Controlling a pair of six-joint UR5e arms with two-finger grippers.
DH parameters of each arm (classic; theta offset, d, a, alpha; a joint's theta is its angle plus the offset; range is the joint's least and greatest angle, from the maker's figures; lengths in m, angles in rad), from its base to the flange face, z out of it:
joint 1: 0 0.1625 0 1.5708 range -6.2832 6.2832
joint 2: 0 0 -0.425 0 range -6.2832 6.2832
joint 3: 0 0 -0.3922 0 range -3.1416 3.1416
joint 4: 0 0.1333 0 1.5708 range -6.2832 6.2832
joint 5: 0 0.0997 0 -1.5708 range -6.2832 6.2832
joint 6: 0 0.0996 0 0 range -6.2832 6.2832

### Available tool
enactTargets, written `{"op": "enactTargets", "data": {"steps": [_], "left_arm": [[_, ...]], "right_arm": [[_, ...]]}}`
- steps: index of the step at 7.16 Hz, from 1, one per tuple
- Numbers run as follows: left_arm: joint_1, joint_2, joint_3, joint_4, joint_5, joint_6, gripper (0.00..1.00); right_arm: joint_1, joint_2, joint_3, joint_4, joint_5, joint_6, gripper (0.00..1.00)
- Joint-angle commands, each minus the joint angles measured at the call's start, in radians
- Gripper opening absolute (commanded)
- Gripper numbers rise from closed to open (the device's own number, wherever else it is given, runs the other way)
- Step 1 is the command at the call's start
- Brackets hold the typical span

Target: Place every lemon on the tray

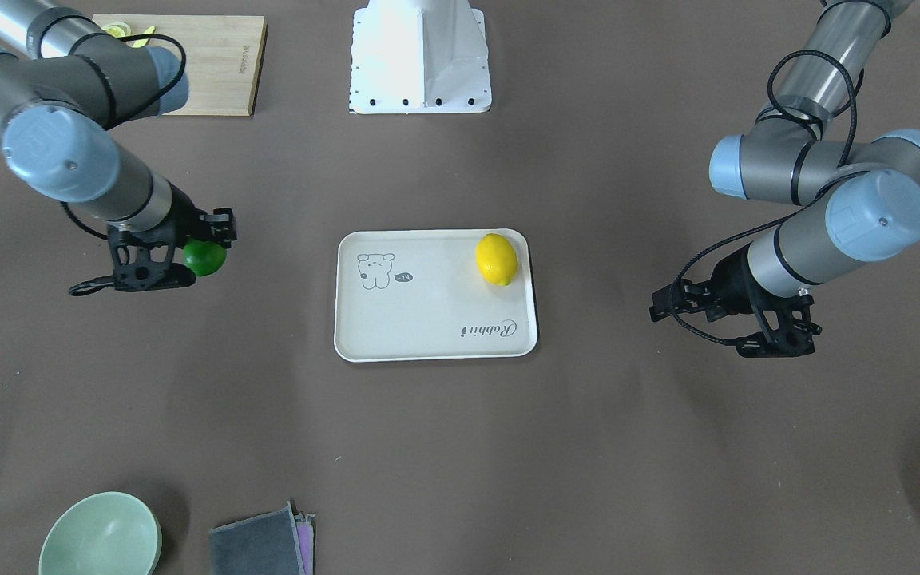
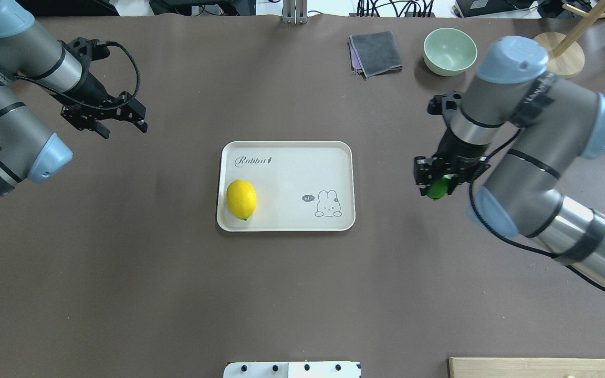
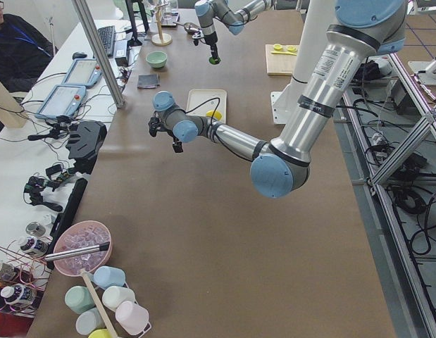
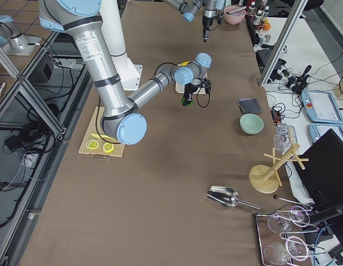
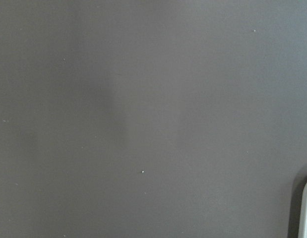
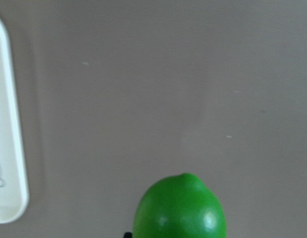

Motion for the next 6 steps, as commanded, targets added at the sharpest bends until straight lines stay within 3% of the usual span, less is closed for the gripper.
{"op": "enactTargets", "data": {"steps": [1, 3, 5, 6], "left_arm": [[0.001, -0.001, 0.003, 0.000, -0.001, -0.002, 0.98], [0.001, 0.001, 0.008, 0.002, 0.001, 0.000, 0.98], [0.002, 0.001, 0.008, 0.002, 0.001, 0.002, 0.98], [0.002, 0.001, 0.011, -0.001, 0.001, 0.002, 0.98]], "right_arm": [[-0.096, 0.242, -0.188, 0.041, -0.066, 0.168, 0.00], [-0.144, 0.395, -0.430, 0.230, -0.132, 0.280, 0.00], [-0.145, 0.404, -0.436, 0.237, -0.128, 0.283, 0.00], [-0.150, 0.400, -0.431, 0.237, -0.135, 0.274, 0.99]]}}
